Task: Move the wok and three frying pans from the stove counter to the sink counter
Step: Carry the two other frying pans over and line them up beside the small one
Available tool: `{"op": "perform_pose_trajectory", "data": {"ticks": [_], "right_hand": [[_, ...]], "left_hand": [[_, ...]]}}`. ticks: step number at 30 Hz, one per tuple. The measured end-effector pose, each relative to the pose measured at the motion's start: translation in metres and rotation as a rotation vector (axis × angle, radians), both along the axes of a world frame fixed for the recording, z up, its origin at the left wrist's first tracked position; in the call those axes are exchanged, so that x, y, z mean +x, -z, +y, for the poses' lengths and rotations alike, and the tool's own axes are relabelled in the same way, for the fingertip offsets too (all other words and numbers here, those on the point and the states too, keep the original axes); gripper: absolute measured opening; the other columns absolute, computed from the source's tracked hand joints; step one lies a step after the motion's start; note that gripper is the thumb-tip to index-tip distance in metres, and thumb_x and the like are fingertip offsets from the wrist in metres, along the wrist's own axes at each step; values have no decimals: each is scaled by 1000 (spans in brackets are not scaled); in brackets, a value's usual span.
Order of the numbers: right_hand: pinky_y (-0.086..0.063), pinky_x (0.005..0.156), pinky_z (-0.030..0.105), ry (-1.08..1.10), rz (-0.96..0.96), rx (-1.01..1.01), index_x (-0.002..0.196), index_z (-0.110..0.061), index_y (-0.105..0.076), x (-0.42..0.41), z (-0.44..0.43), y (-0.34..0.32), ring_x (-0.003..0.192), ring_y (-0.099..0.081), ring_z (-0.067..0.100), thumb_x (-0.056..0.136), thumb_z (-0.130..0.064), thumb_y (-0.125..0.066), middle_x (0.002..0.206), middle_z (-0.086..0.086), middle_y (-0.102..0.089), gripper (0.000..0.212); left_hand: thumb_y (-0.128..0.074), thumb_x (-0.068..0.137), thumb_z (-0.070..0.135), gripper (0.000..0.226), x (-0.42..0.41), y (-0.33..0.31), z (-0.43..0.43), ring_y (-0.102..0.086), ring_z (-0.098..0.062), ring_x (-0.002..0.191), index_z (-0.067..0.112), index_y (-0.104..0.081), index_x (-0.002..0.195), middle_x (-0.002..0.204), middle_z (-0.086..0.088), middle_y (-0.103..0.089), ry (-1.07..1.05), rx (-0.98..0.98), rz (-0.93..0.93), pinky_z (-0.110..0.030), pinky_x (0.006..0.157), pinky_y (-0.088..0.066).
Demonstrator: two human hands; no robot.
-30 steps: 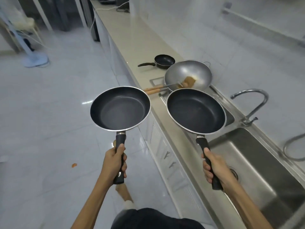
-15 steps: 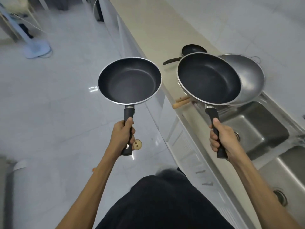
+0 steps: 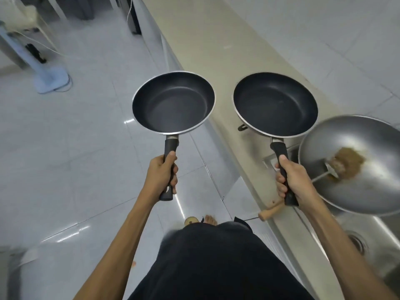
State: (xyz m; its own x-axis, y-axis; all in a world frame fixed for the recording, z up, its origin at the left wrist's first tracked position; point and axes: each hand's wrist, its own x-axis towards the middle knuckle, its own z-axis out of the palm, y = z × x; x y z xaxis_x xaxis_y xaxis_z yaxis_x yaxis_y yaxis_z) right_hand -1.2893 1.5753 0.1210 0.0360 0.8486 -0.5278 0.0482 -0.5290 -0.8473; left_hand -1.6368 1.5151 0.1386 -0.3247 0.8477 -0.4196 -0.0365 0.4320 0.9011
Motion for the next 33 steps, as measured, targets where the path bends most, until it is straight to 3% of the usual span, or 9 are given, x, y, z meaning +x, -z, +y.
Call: {"op": "perform_pose_trajectory", "data": {"ticks": [10, 23, 28, 33], "right_hand": [[-38, 36, 26, 58, -41, -2, 91, -14, -54, -85, 158, 7, 34, -39, 16, 104, -45, -48, 50, -1, -45, 35], [-36, 35, 25, 363, -34, -7, 92, -12, -54, -242, 314, 24, 34, -38, 15, 103, -46, -50, 50, -2, -45, 36], [-38, 35, 27, 459, -18, 27, 95, -12, -55, -273, 352, 37, 37, -39, 15, 102, -49, -51, 53, -3, -46, 38], [-39, 33, 26, 584, -37, 36, 92, -11, -52, -286, 387, 56, 33, -39, 16, 104, -43, -51, 50, -2, -45, 34]], "left_hand": [[-49, 103, 35, 33, -88, 8, 195, -47, -12, 33, 3, -59, 97, 53, 5, -55, 42, 22, -1, -27, 34, -47], [-52, 103, 37, 35, -248, 18, 453, -45, -14, 33, 4, -55, 92, 56, 3, -53, 425, 41, 32, -28, 34, -47], [-54, 101, 41, 39, -260, 36, 540, -46, -13, 33, 8, -52, 81, 53, 3, -52, 549, 49, 43, -27, 35, -47], [-55, 101, 41, 39, -243, 62, 612, -45, -12, 33, 7, -51, 83, 53, 1, -51, 655, 43, 33, -27, 34, -46]]}}
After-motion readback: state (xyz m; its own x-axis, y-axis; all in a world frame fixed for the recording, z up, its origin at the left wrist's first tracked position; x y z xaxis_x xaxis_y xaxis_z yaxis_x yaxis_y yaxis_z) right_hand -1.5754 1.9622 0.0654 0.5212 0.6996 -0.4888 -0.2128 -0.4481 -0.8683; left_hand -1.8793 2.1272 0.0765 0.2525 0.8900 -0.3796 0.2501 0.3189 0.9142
